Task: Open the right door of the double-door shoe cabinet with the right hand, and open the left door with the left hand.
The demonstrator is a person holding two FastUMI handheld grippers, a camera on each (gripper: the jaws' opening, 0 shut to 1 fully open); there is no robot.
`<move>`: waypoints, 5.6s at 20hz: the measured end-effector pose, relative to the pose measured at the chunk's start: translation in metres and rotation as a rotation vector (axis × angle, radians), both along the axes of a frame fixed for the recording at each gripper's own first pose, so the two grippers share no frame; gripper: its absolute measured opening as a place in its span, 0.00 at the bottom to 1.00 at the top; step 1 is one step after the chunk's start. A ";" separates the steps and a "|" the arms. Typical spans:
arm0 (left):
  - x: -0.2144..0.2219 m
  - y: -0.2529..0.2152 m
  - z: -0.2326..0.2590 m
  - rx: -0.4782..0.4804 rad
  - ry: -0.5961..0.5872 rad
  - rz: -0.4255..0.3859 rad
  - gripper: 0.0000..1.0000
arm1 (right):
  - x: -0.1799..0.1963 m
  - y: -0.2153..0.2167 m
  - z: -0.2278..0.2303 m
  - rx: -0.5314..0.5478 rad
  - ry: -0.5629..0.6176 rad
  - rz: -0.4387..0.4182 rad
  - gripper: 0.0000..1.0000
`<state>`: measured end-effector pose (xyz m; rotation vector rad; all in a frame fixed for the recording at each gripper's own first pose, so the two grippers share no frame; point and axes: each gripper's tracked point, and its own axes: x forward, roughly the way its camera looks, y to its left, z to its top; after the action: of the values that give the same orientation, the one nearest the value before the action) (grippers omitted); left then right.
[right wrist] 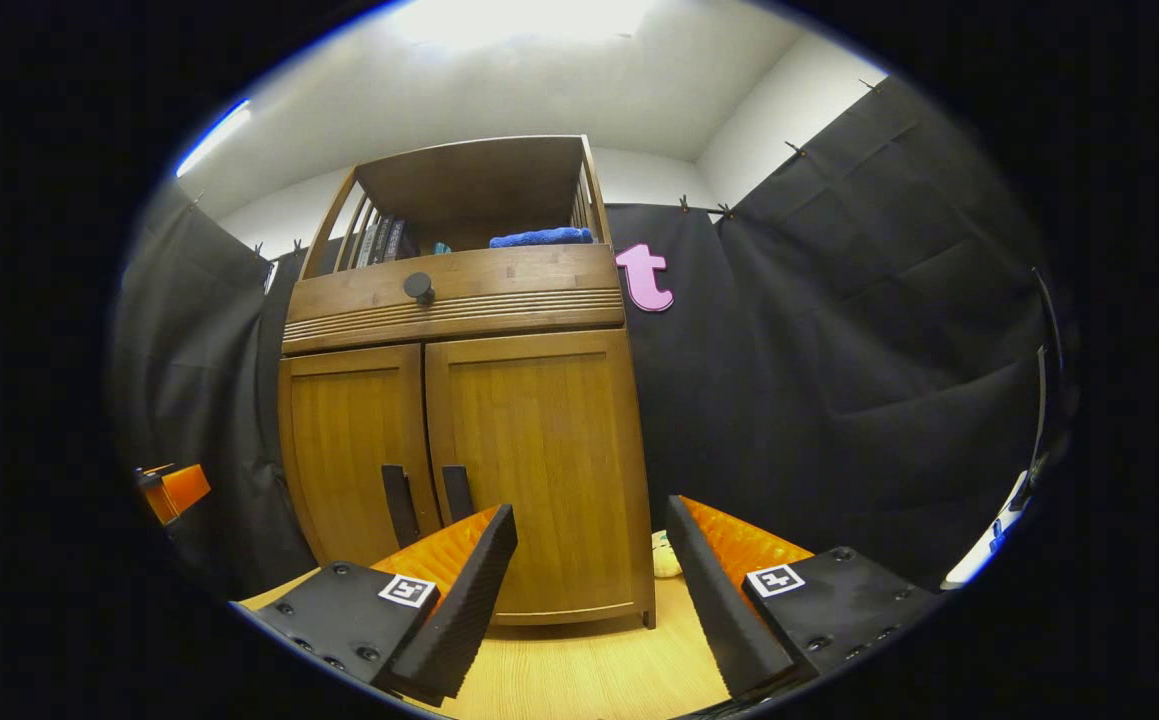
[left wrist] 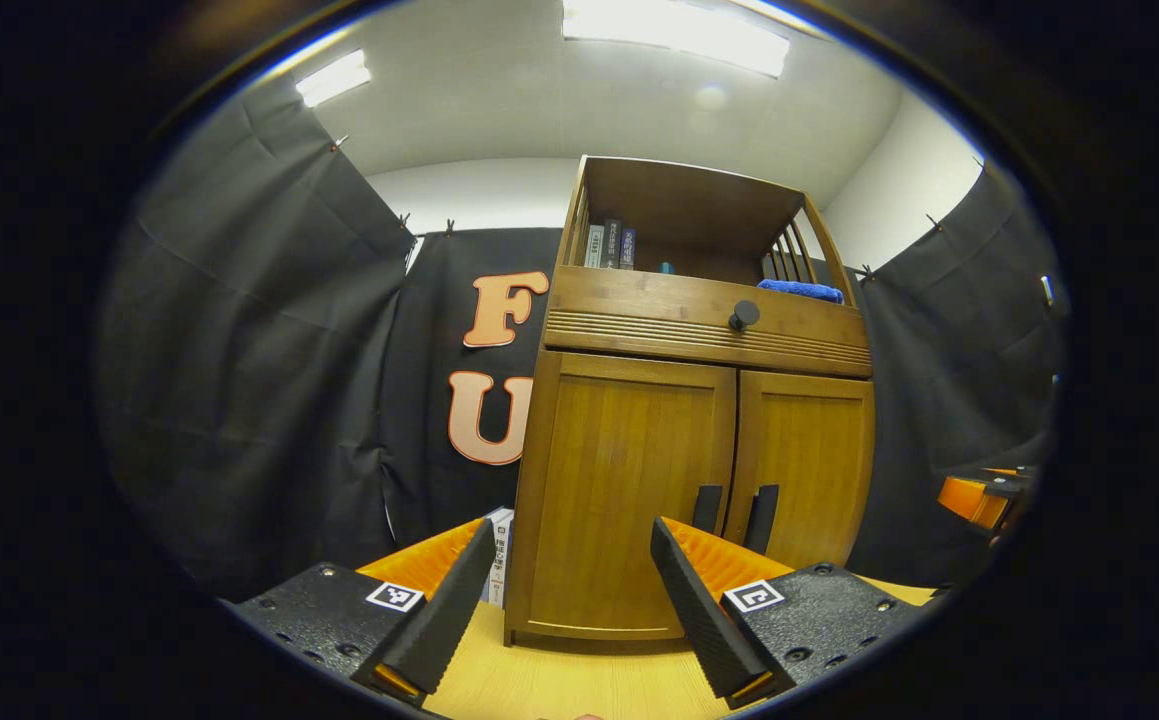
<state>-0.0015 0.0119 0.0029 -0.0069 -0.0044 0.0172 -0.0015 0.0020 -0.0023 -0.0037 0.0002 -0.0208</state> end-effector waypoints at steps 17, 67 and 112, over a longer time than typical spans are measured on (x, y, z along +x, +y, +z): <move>-0.003 0.027 0.003 0.013 -0.004 0.064 0.94 | 0.113 0.064 -0.019 0.030 0.048 0.137 0.98; -0.029 0.029 0.022 0.026 -0.026 0.093 0.91 | 0.184 0.142 -0.112 -0.006 0.322 0.341 0.26; -0.001 -0.129 -0.024 0.004 0.050 -0.056 0.98 | 0.099 -0.101 -0.051 0.040 0.300 0.205 0.11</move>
<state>-0.0028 -0.1175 -0.0207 -0.0024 0.0460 -0.0387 0.0975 -0.0989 -0.0533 0.0328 0.3000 0.1844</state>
